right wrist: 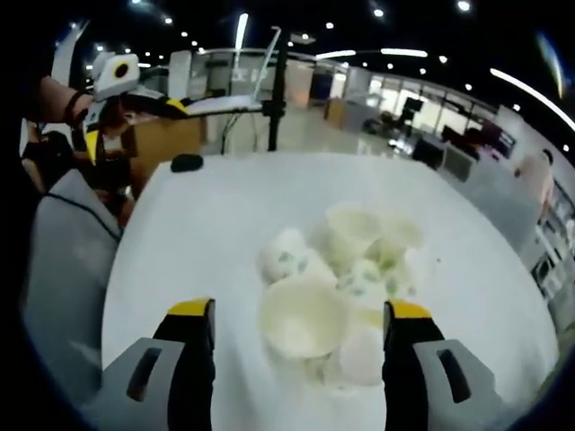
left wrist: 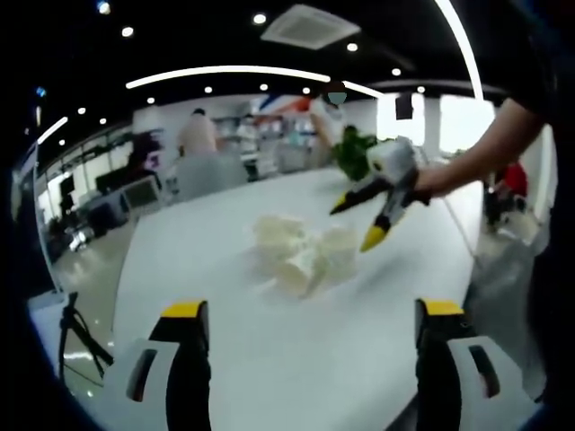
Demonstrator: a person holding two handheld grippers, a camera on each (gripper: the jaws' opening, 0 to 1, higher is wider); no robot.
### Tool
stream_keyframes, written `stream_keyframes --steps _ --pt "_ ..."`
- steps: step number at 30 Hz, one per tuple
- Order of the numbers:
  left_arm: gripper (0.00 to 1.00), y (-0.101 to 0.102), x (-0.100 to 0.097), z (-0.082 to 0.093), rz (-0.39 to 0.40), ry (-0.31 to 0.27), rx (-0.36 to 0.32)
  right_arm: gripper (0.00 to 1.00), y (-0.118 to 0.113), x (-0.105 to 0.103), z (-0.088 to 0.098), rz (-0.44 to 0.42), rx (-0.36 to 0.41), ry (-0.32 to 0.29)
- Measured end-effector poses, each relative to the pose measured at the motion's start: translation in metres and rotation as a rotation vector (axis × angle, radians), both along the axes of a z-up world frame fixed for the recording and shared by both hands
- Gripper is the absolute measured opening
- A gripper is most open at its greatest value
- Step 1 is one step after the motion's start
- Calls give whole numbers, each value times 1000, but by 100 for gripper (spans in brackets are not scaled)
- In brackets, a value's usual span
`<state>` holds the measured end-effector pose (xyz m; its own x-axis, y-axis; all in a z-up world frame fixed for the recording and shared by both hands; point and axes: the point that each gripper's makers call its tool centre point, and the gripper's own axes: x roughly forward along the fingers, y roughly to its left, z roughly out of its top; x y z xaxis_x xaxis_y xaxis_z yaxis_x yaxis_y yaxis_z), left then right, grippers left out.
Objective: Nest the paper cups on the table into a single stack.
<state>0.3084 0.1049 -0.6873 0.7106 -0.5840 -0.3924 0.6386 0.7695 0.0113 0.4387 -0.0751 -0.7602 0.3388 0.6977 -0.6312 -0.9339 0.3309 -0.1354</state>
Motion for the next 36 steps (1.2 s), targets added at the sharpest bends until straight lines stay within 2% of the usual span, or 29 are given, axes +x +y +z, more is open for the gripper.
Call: stream_keyframes --steps 12,16,23,36 --pt "94 2 1 -3 2 9 5 69 2 3 -10 26 -41 16" --pt "94 1 3 1 12 2 -17 68 3 3 -16 25 -51 30" --pt "94 0 -1 -1 6 14 -13 66 5 -2 -22 59 -77 41" --pt "91 2 -5 -3 6 27 -13 61 7 -2 -33 71 -106 74"
